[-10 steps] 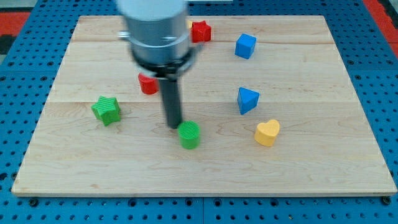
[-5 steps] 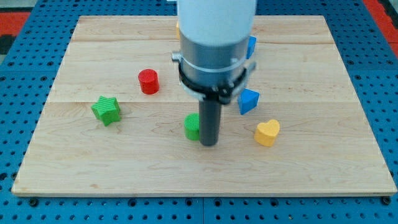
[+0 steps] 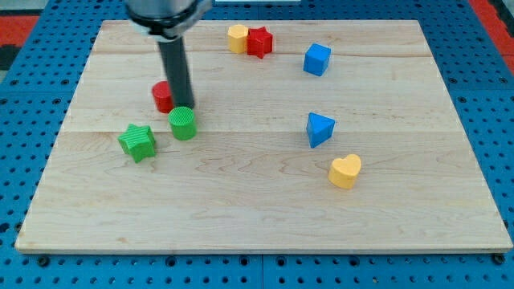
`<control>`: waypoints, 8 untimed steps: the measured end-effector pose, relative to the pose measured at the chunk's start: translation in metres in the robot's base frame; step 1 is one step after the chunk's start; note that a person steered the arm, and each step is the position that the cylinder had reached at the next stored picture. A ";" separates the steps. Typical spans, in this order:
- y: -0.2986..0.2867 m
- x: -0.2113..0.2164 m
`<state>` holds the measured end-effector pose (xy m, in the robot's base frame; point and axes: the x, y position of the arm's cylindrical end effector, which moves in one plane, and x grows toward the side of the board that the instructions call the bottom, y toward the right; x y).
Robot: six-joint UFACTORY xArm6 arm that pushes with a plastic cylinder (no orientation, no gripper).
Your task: Place the green star to the bottom side of the green circle vertcially
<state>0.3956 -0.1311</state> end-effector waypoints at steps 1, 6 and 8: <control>-0.022 0.014; -0.042 0.091; -0.055 0.091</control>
<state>0.4864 -0.1857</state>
